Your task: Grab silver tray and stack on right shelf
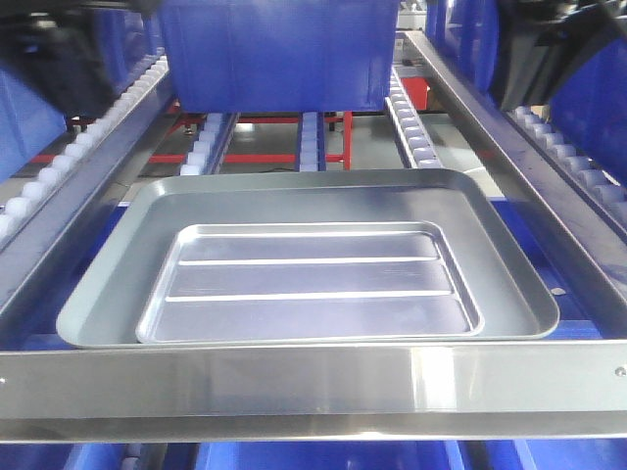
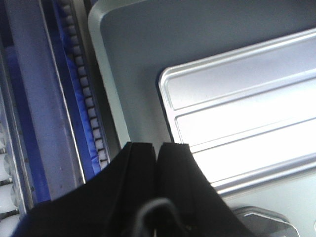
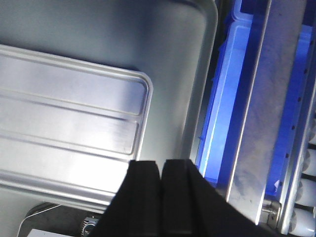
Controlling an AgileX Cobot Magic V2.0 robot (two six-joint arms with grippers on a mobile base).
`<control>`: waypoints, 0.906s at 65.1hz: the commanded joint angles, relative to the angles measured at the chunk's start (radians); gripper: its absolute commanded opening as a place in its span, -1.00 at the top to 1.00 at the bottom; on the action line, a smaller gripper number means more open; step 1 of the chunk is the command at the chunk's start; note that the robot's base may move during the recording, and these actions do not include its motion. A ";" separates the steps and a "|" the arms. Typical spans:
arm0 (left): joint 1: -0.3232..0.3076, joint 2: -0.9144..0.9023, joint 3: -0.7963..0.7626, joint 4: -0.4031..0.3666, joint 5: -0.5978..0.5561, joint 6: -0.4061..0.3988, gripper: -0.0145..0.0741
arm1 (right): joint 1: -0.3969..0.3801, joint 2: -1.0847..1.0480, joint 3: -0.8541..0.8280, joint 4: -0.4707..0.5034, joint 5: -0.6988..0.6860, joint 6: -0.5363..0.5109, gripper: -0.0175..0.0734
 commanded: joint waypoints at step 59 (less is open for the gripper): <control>0.000 -1.040 0.662 -0.022 -0.533 0.002 0.89 | -0.008 -0.937 0.694 -0.048 -0.577 -0.074 0.49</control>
